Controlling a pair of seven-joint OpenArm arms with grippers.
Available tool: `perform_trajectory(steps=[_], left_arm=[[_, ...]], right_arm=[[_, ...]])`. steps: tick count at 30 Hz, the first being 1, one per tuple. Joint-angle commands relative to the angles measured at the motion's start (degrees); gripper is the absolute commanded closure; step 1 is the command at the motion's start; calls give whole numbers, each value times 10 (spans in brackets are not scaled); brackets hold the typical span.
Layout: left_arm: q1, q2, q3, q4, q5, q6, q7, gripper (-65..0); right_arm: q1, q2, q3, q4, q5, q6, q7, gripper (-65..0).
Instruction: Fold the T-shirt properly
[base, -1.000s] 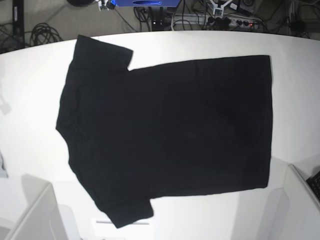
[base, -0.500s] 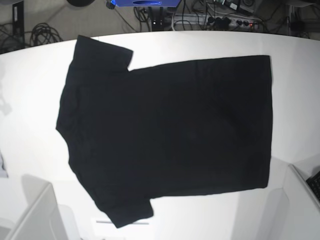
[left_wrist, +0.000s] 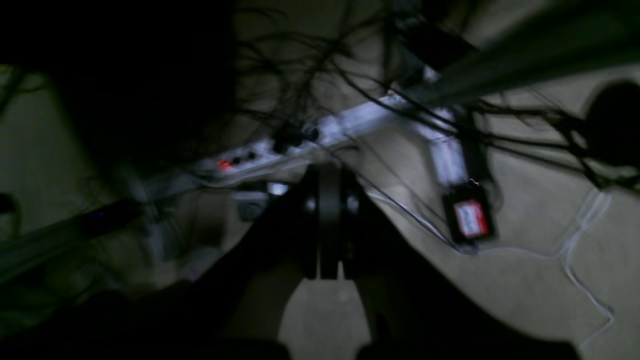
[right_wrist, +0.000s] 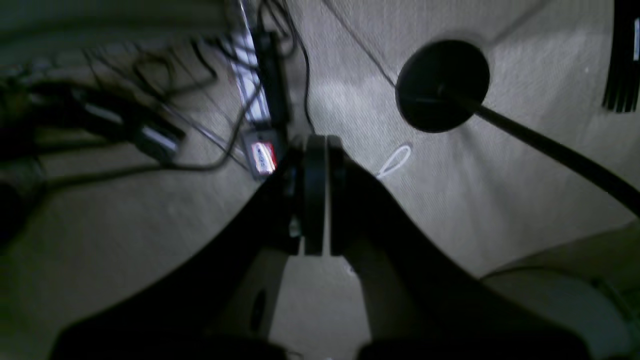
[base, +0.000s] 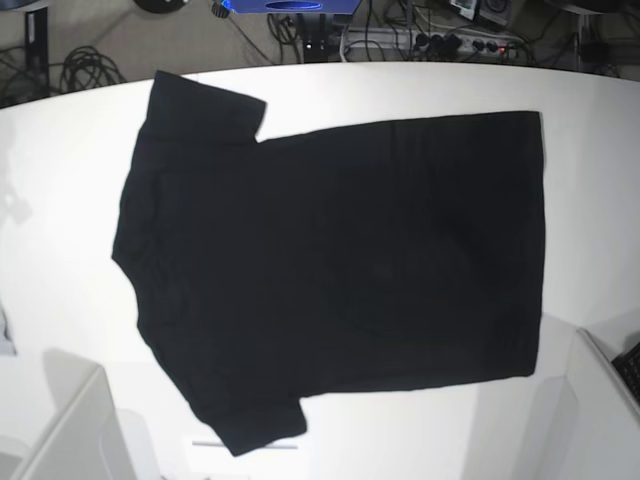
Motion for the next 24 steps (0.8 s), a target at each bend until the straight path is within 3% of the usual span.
perform_trajectory(steps=[1,7,19,24], left_arm=[[18,-5,-17,27,0,4,-9,0],[48,-7,-65,111,0,4,-9,0],[100,-23,-65,266,0,4,-9,0],[106,-29,-65,330,-1,4,-3,0]], right_arm=[[-18,-6,19,27,1,-1,-9,0],[-52,-28,97,156,1,0,-57,0],[-84,-57,100,398,1,0,-73,0],[-65,-60,99,469,2,1,-123,0]])
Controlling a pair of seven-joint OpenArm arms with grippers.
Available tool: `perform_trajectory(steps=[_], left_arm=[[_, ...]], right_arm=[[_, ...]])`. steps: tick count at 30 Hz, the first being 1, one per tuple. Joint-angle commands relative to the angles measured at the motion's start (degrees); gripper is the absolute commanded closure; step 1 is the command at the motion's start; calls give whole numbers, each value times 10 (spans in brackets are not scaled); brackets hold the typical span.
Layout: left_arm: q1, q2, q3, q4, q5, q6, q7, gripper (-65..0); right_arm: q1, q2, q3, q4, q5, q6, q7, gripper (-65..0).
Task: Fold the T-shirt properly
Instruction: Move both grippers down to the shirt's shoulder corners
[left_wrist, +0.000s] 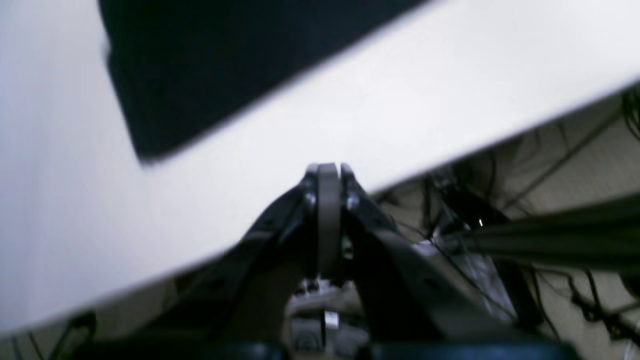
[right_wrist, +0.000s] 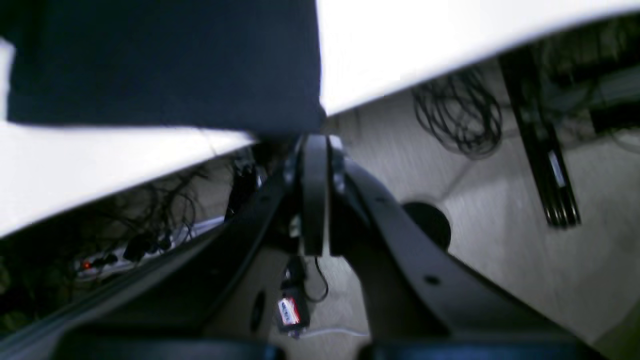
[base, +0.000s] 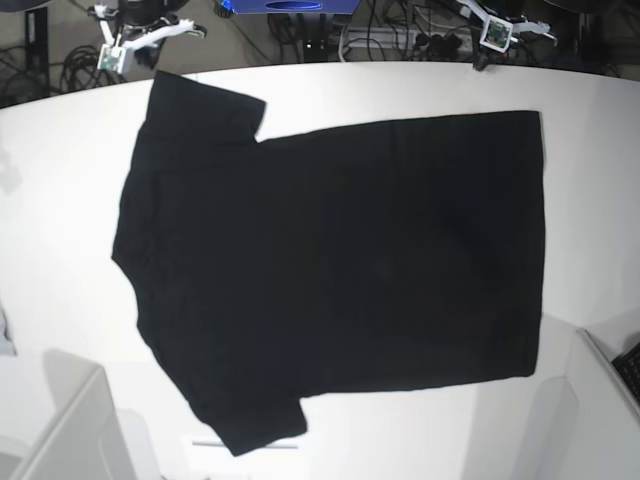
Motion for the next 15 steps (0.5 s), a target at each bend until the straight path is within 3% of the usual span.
perform_trajectory(steps=[1,2,4,6,10,12,15], left_arm=[[10,-1,-1,12,0,3,-13,0],[9,-1,-2,16,0,3,-13,0],[7,-1,-2,18,-5,3,-13,0],[5,-1,-3,18,-53,3,-13,0],[2,-2,-34,22,-163,1,-16,-201],[-6,-2,-49,22,-183,0,-17,-232],[-18,-2,-80,22,-202,-16,-17,-237]], right_arm=[[3,1,3,10,1,-1,6,0],[14,2,4,10,1,-1,1,-44],[27,3,4,9,1,0,-6,-216],[39,2,4,9,2,0,-4,-354],[75,3,4,9,15,0,-5,-377],[88,12,4,9,68,1,-6,-380],[106,59,4,8,179,1,-16,-378]])
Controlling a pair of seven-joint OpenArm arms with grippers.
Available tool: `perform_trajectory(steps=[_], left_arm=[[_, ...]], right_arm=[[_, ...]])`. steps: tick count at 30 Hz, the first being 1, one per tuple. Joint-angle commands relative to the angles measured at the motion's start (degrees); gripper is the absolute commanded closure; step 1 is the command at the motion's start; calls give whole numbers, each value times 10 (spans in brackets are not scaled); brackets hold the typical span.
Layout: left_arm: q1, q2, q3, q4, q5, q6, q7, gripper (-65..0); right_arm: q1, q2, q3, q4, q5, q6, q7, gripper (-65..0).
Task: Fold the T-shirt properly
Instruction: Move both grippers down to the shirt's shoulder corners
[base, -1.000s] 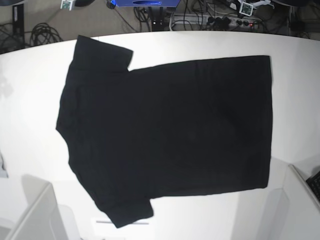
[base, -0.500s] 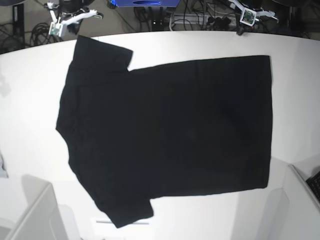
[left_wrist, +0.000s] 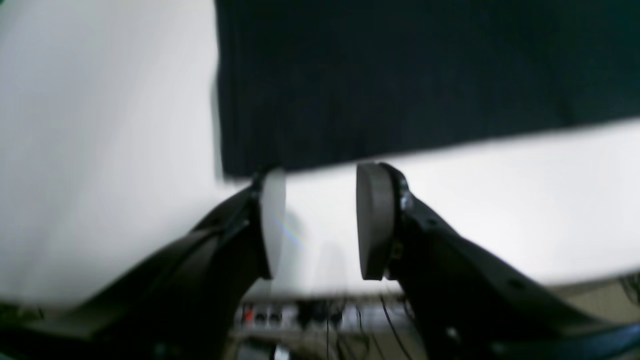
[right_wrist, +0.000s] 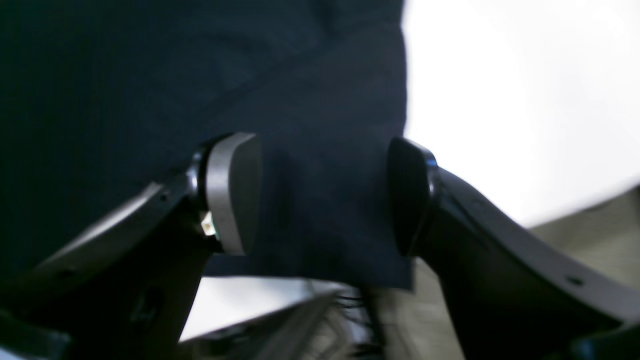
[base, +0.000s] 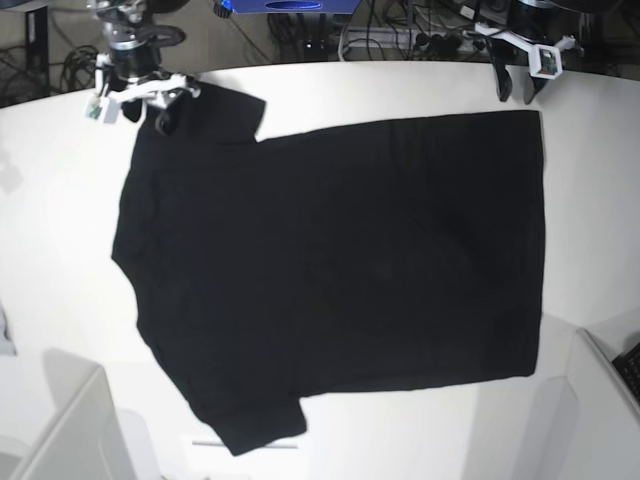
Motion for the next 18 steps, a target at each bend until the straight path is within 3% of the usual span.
perform_trajectory(steps=[1,4,7,11,18], left_arm=[[8,-2,-14,9,-17,-16,-13,-237],[6,-2,-63,8,-86,-91,-9,-239],[-3,-2,-114,1,-163,-162,-4,-239],[-37,1,-181,-28,-195,-219,84,-239],[-107,35,-300,-65,-194,-326,212,-239]], right_arm=[[6,18,4,9,32,-1,0,-377],[25,55,22,-3,151,-2,-43,-377],[46,61,75,-34,250,-2,-84,-377],[69,60,114,-63,264,-2,-136,-377],[72,63,110,-131,264,0,-142,-375]])
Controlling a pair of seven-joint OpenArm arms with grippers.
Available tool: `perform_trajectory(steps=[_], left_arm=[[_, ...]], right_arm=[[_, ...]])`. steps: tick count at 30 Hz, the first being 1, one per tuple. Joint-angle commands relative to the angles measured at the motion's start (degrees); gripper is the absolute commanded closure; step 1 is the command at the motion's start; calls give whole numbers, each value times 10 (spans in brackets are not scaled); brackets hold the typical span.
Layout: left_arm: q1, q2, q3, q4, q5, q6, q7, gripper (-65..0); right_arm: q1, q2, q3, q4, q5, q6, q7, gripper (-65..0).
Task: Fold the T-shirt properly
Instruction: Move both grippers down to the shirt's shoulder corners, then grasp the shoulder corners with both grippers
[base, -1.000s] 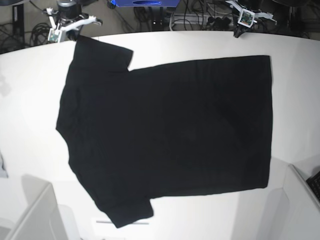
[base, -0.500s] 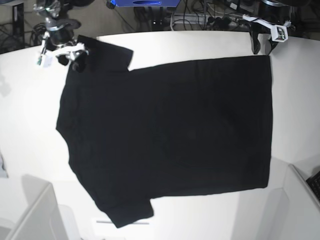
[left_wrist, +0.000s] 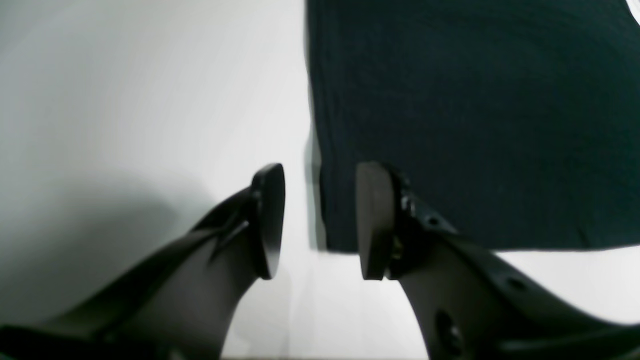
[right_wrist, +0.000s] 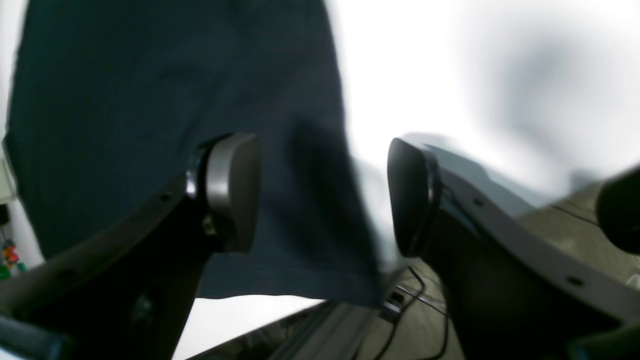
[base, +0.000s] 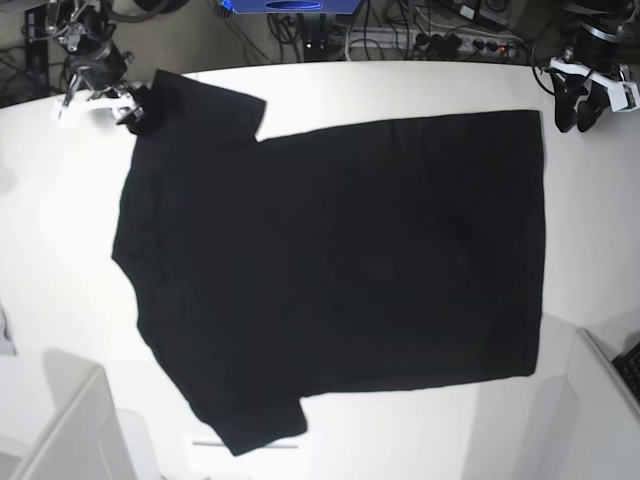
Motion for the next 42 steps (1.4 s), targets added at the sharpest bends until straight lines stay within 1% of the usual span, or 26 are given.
perform_trajectory(steps=[1,3,7,10,12,13,16,19,22,24,26,28,30,33,36,39,42], left_arm=[[2,-6,-16,0,-6,-12,-2,-239],[-11,-6,-29,-11,-6,-25,16,-239],[-14,-8,-28,-19,-2,-29,21,-239],[-25,-2,-27,-16,38,-29,21,-239],[-39,10,-27,-21,63,-29,24,-237],[-44,15,-27,-21,69,-29,24,-235],[-45,22,-27,-19,72,-29,24,-237],[-45,22,-27,-20,71,-29,25,-237],[-45,23,-26,-22,71,-29,26,-237],[-46,27,-27,-22,70,-29,48,-237],[-50,30,-29,-21,70,-33,74,-239],[-57,35,-29,-22,70,-60,90,-239],[-58,46,-30,-26,70,-60,97,-239],[-62,50,-29,-29,70,-60,112,-239],[-78,56,-35,-41,70,-60,147,-239],[-99,59,-67,-68,70,-60,167,-239],[-111,57,-71,-84,70,-60,173,-239]], right_arm=[[-2,6,3,-2,7,6,6,-375],[1,6,3,-16,3,13,5,-375],[-1,1,2,-19,-32,69,4,-375],[-3,-9,-21,-21,-51,73,4,-374],[-4,-9,-45,-21,-68,73,4,-374],[-3,-11,-51,-21,-76,73,5,-363],[-2,-11,-60,-21,-84,73,6,-291],[-1,-11,-59,-21,-82,73,6,-242],[0,-11,-57,-21,-84,73,6,-215],[0,-11,-57,-21,-84,73,6,-180],[1,-11,-60,-21,-84,74,4,-104],[1,-11,-60,-22,-82,74,4,0],[1,-11,-60,-23,-82,74,4,0],[1,-9,-60,-37,-82,74,4,0],[1,-8,-60,-50,-82,74,4,0],[1,-8,-60,-53,-82,74,4,0],[1,-7,-60,-53,-82,74,4,0]])
